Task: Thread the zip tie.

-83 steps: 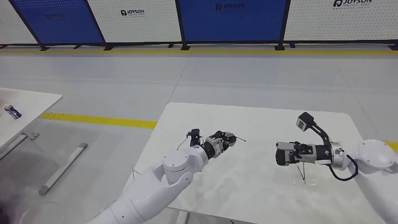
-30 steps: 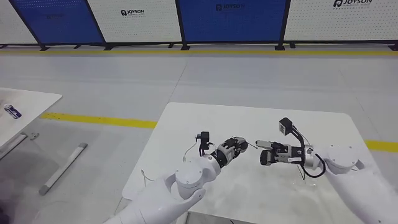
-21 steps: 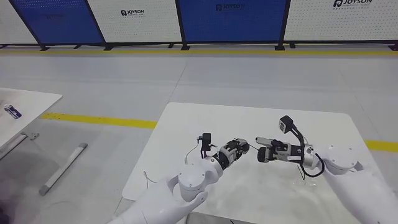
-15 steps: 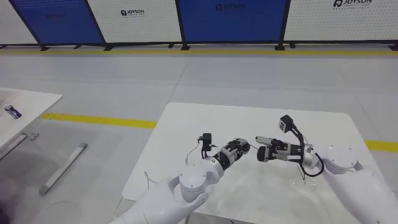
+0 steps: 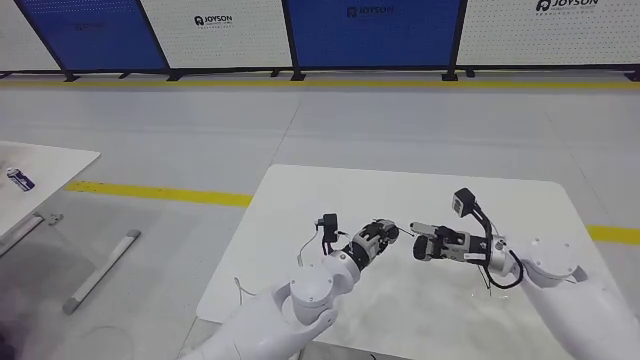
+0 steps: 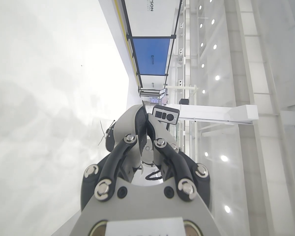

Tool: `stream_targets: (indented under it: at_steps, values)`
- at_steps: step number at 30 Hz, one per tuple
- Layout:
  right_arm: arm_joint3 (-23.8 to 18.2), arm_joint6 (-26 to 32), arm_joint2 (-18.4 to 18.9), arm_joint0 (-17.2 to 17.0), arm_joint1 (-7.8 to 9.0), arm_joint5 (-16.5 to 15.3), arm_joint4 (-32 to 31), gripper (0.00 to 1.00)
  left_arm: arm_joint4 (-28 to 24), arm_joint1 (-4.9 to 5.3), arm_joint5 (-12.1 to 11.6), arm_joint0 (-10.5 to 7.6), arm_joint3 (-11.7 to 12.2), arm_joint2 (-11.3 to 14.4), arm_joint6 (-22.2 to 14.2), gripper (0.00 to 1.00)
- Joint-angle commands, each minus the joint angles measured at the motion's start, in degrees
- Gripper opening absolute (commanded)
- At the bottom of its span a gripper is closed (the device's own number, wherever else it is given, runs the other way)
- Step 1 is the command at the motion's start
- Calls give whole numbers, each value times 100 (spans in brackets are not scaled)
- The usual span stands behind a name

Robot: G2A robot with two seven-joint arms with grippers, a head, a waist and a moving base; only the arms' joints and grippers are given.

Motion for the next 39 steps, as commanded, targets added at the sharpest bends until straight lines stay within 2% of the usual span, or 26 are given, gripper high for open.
stream_targets:
  at_steps: [1,2,3,20,21,22,36,39]
  values:
    - [-17,25,31,-21,-5,9,14,12,19,-17,14,4,-3,-10,-6,0]
    - [-20,35,44,-28,-8,11,14,9,25,-25,19,8,-6,-15,-9,0]
    - [-22,45,55,-33,-12,15,10,0,37,-33,21,13,-9,-21,-11,0]
    - [45,241,173,-56,-111,67,-40,0,419,-122,74,177,-101,-142,-190,0]
    - [50,299,183,-60,-117,52,-24,0,442,-125,71,182,-101,-142,-198,44]
    - [61,341,193,-60,-120,46,-16,0,442,-125,71,182,-101,-142,-198,100]
    - [112,375,237,-60,-127,103,-27,0,442,-125,71,182,-101,-142,-198,100]
    - [-55,369,270,-164,-125,127,0,0,405,-136,-88,205,-53,-212,-344,100]
